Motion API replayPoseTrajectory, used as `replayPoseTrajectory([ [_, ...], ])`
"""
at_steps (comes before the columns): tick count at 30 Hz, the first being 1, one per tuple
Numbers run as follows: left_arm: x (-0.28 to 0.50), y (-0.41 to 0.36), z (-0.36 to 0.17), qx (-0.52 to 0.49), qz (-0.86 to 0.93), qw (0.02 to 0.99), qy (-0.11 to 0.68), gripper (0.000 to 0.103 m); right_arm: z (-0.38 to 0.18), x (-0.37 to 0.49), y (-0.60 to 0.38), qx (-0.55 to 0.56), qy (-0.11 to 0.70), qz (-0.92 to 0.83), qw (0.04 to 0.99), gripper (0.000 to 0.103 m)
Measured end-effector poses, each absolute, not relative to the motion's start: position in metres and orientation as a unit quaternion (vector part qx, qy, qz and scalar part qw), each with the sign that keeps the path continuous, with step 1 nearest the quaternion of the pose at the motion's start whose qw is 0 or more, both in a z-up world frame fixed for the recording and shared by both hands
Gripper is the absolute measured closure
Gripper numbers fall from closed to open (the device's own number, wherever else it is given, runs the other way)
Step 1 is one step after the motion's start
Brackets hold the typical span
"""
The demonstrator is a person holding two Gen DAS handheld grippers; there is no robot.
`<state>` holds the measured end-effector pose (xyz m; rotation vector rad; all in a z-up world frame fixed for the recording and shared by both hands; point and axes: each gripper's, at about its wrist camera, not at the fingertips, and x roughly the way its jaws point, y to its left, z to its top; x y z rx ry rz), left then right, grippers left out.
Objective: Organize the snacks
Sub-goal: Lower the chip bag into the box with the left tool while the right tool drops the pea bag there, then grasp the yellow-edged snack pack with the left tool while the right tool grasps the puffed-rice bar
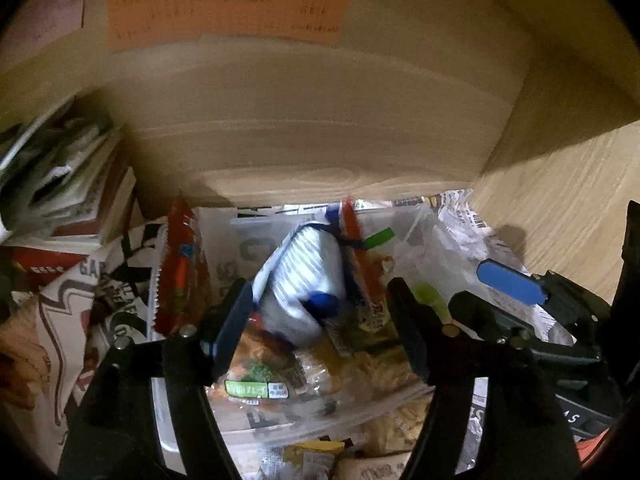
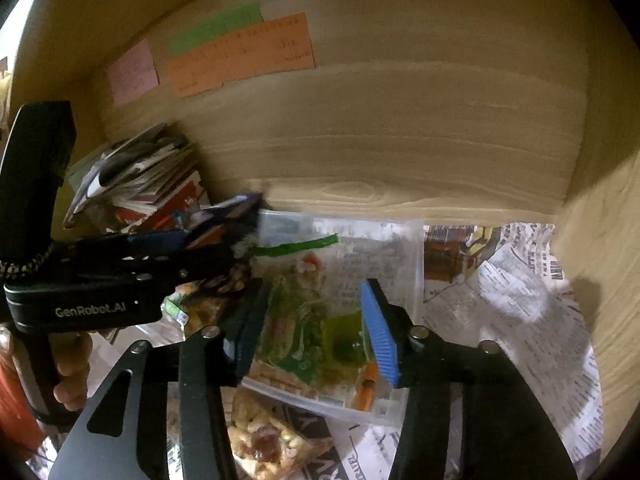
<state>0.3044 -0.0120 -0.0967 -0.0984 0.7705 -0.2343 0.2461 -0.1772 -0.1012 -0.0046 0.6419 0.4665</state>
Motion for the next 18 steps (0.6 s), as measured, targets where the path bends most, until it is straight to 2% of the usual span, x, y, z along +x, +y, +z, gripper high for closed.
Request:
replayPoseTrajectory([
  [6,0.278,-0.006,-0.083,-0.045,-0.116,0.927,0.354,0.033,-0.090,0.227,-0.183,-0.003,0.295,0.229,0.928,0.052],
  [9,0.261,-0.006,-0.077,-0.044,-0.115,0.930,0.346,0.028,-0.088,0.215,-0.184,-0.008,0.292,0.234,0.928,0.052],
  [18,0.216,0.016,-0.083,-0.029,-0.109,0.931,0.348,0.023,-0.103,0.187,-0.183,-0.011,0.311,0.257,0.915,0.052],
])
